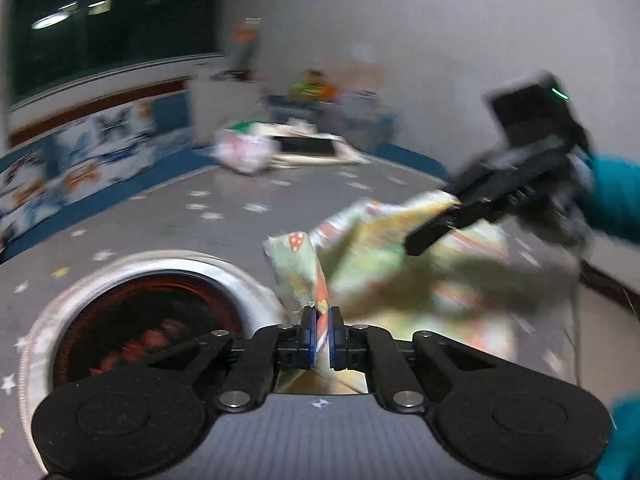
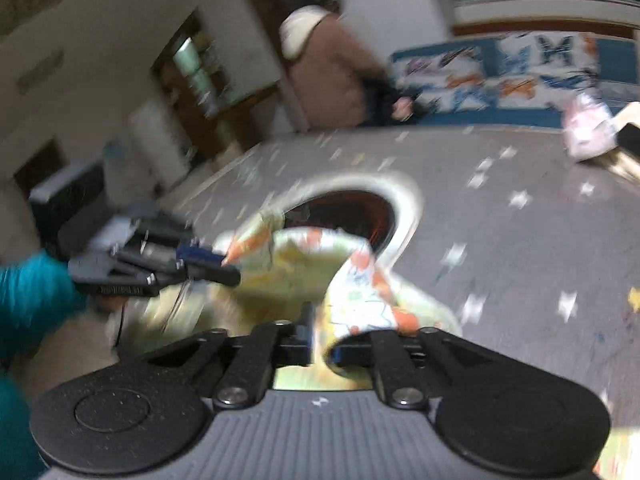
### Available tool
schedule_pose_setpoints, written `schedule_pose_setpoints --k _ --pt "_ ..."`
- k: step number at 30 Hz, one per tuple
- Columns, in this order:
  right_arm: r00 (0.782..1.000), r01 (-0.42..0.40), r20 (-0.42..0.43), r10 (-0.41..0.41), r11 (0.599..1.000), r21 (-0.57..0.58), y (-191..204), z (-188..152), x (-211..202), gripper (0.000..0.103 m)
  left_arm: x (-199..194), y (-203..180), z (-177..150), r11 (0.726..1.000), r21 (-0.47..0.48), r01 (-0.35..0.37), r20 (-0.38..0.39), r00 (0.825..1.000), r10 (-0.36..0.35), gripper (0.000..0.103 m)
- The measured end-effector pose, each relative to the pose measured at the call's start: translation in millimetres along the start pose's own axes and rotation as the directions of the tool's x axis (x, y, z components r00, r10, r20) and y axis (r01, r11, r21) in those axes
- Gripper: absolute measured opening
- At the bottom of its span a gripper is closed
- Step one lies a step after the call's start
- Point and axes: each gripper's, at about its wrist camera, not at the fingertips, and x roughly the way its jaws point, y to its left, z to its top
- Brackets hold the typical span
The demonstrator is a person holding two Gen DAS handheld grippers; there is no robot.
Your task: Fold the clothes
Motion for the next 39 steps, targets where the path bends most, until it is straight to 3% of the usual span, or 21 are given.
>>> schedule_pose_setpoints --k 2,5,7,9,11,15,20,25,28,30,31,33,36,39 --pt "0.999 0.014 -0.046 -0.014 1.0 -0.009 8.6 -16.3 -6.0 0.028 -3.5 -19.1 -14.7 0.997 0.056 0.05 -0.041 0.998 -0.048 0.011" --pt "0.995 0.047 -0.087 -0.046 0.999 0.016 10.9 -32.1 -13.2 0.035 -7.7 -32.2 -31.2 0.992 0.106 0.067 -0.088 0.994 -0.058 0.012" --pt "0.994 0.071 -0.084 -0.068 0.997 0.033 9.2 -36.2 -20.9 0.043 -18.0 -30.0 -35.1 0.993 0.093 0.07 -0.076 0.995 -0.063 0.015" --pt "0.994 0.09 -0.074 -0.086 0.995 0.052 5.2 -37.7 -29.0 0.05 -32.0 -22.2 -35.1 0.995 0.061 0.073 -0.037 0.997 -0.071 0.034" --pt "0.992 0.114 -0.056 -0.11 0.991 0.074 1.4 -36.8 -35.6 0.05 -44.8 -15.5 -33.6 0.999 0.032 0.026 0.008 1.0 -0.026 0.045" --pt "0.991 0.133 0.002 -0.135 0.98 0.151 -8.0 -32.6 -42.1 0.05 -46.3 3.1 -34.7 0.993 -0.062 -0.099 -0.003 0.995 0.099 0.046" --pt "0.986 0.149 0.024 -0.162 0.95 0.273 -27.8 -30.6 -37.7 0.05 -34.0 28.0 -38.3 0.967 -0.197 -0.161 -0.069 0.986 0.15 0.056" --pt "0.98 0.2 -0.053 -0.193 0.929 0.311 -42.3 -36.5 -14.8 0.05 -23.6 28.9 -38.7 0.97 -0.19 -0.149 -0.097 0.986 0.133 0.06" --pt "0.981 0.193 -0.076 -0.178 0.932 0.306 -43.4 -42.0 -8.3 0.044 -16.6 28.4 -37.8 0.974 -0.182 -0.138 -0.113 0.987 0.118 0.06" --pt "0.981 0.19 -0.082 -0.173 0.937 0.293 -40.1 -42.5 -6.1 0.028 -12.0 28.0 -37.3 0.976 -0.177 -0.13 -0.124 0.986 0.108 0.057" --pt "0.981 0.19 -0.085 -0.173 0.94 0.285 -38.4 -42.5 -5.3 0.025 -9.3 28.2 -37.0 0.977 -0.175 -0.122 -0.129 0.987 0.1 0.054" --pt "0.98 0.198 -0.084 -0.182 0.947 0.254 -34.0 -39.0 -5.4 0.01 -4.3 27.3 -35.8 0.98 -0.163 -0.114 -0.14 0.986 0.091 0.03" --pt "0.975 0.218 -0.085 -0.206 0.957 0.191 -25.3 -29.2 -6.7 0.008 -2.1 30.4 -28.5 0.982 -0.141 -0.124 -0.141 0.985 0.103 0.014" --pt "0.97 0.238 -0.087 -0.229 0.964 0.117 -17.3 -12.4 -5.5 0.008 -2.4 36.7 -16.3 0.984 -0.113 -0.136 -0.127 0.984 0.122 0.011"
